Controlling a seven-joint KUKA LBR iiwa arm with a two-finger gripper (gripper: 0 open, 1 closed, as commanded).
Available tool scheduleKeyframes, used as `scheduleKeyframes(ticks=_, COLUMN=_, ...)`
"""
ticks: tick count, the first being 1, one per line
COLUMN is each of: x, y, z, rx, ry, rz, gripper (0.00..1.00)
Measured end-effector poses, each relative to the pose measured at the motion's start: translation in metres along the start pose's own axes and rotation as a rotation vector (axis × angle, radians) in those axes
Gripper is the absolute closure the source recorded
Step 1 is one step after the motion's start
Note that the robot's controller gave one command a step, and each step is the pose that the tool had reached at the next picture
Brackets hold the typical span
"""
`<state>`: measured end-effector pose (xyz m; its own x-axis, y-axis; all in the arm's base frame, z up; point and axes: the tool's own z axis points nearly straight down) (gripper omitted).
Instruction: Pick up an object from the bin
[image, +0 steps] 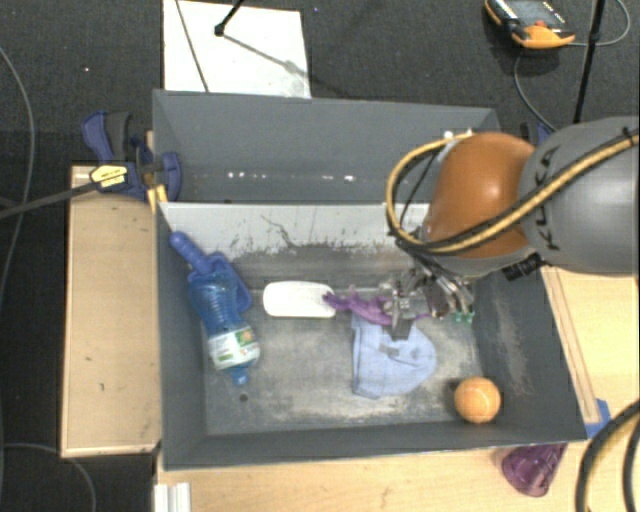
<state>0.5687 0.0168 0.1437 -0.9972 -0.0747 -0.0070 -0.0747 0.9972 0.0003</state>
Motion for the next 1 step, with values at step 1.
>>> scheduleKeyframes(ticks=1, x=-0.0121, y=0.0040, z=-0.1366, rx=0.000, ry=-0.005, rz=-0.108, gripper=1.00)
